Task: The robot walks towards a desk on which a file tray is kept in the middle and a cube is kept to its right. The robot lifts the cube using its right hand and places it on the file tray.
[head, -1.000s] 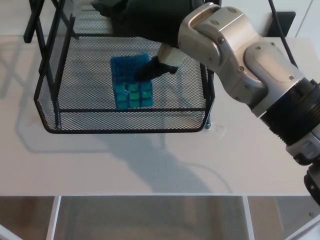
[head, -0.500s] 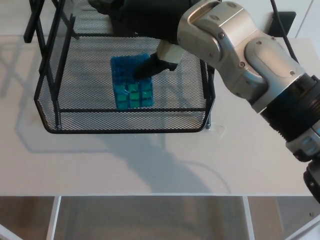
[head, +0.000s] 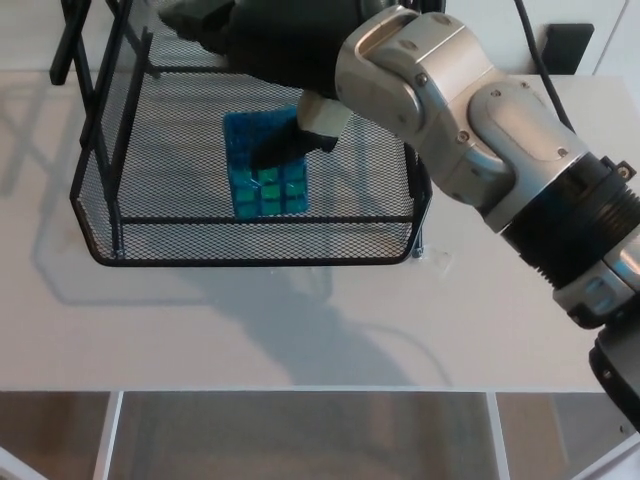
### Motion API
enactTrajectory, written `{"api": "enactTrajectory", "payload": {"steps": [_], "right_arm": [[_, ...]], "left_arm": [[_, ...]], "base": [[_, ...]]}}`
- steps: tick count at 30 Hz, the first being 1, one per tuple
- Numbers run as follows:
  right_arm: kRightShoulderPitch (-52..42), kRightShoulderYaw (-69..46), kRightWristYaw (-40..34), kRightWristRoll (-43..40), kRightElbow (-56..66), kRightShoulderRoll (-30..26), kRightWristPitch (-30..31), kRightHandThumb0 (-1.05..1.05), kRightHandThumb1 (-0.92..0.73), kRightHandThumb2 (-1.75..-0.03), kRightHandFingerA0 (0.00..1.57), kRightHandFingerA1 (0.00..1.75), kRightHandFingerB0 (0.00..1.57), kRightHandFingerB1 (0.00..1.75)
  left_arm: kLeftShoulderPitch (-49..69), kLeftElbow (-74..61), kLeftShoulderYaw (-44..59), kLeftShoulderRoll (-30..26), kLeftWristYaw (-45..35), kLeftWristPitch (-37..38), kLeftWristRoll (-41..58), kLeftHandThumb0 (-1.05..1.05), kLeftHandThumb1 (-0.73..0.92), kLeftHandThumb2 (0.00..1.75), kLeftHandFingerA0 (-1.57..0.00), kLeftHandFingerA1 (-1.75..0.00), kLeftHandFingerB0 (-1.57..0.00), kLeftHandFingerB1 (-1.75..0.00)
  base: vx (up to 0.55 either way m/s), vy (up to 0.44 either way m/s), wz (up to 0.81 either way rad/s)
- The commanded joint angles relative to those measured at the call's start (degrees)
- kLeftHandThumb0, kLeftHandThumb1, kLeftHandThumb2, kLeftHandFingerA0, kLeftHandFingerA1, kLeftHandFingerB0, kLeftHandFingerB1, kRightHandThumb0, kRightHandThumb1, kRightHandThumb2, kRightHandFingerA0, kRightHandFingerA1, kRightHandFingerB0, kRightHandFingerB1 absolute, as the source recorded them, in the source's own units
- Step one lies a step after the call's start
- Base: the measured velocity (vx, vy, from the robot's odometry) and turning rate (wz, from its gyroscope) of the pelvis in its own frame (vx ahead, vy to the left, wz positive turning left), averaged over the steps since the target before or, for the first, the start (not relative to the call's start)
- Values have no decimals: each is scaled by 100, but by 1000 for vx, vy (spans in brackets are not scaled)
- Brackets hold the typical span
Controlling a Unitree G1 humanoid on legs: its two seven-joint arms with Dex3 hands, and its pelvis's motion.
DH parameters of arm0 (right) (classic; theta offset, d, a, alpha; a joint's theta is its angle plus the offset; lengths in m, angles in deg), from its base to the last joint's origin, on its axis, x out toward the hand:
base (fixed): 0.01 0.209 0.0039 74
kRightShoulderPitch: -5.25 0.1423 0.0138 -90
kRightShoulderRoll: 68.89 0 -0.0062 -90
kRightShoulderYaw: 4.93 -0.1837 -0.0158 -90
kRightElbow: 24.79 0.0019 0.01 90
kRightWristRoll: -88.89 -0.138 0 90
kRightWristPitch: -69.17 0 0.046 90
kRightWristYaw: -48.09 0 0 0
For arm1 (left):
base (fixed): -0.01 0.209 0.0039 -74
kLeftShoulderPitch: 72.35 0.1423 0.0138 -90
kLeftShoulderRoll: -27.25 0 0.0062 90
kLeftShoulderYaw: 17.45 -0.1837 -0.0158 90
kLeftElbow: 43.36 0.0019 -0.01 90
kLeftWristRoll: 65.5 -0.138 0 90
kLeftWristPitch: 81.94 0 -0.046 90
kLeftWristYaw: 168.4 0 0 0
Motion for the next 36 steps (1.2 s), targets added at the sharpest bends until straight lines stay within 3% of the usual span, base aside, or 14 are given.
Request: {"api": "enactTrajectory", "payload": {"steps": [1, 36], "right_arm": [[12, -6, -115, 6, -127, 55, -23, -105, -60, -91, 0, 15, 0, 1], [287, 19, -661, -38, -1399, 296, -558, -105, -60, -91, 0, 15, 0, 1]], "left_arm": [[32, 102, 26, -64, -24, 16, -3, -79, 71, 79, -44, -83, -29, -69], [-281, 484, -97, 95, 49, -60, -59, -79, 71, 79, -44, -83, -29, -69]], "base": [[0, 0, 0], [0, 0, 0]]}}
